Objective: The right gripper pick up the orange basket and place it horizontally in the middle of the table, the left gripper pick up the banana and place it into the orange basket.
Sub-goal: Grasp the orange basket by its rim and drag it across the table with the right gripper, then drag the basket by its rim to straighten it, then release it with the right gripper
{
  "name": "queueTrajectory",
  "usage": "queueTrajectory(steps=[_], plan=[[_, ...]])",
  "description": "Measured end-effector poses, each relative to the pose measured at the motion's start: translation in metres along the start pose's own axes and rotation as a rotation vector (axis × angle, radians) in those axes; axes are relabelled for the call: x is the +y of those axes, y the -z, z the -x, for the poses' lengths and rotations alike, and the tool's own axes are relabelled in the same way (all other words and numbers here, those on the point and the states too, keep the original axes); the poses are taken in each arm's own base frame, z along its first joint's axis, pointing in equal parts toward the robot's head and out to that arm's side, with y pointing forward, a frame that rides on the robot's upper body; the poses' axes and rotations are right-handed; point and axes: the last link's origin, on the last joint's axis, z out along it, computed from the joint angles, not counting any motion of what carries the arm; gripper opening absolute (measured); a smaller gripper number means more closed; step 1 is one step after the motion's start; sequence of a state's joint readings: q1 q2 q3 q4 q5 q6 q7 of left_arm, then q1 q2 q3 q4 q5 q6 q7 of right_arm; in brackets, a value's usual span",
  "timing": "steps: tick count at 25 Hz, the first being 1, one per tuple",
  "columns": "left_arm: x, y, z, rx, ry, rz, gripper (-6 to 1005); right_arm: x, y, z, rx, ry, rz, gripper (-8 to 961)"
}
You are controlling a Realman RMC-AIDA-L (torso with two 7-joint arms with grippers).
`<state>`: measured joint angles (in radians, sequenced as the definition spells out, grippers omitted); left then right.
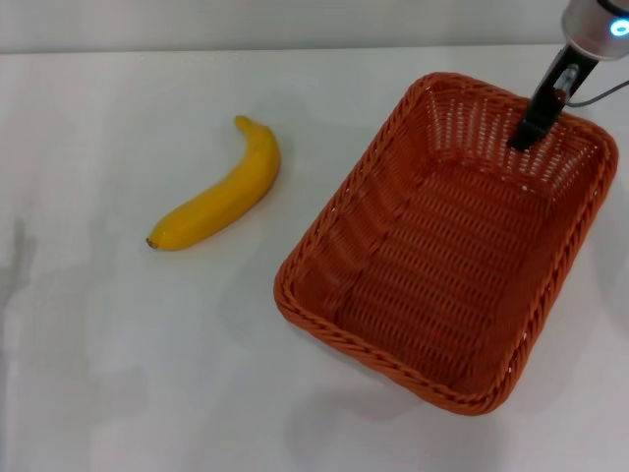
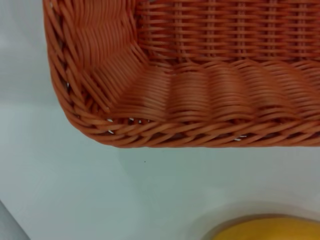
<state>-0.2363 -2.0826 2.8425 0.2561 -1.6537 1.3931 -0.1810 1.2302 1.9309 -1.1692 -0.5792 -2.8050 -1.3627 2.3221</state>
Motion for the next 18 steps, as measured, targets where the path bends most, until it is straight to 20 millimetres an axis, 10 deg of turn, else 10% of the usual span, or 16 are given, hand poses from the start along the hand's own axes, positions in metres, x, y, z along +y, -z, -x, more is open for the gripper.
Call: queueTrajectory(steps=[18], plan=[[0.006, -0.006, -0.002, 0.011, 0.005, 0.017, 878, -0.047, 0.038, -0.04, -0.109, -0.324, 0.132, 191]])
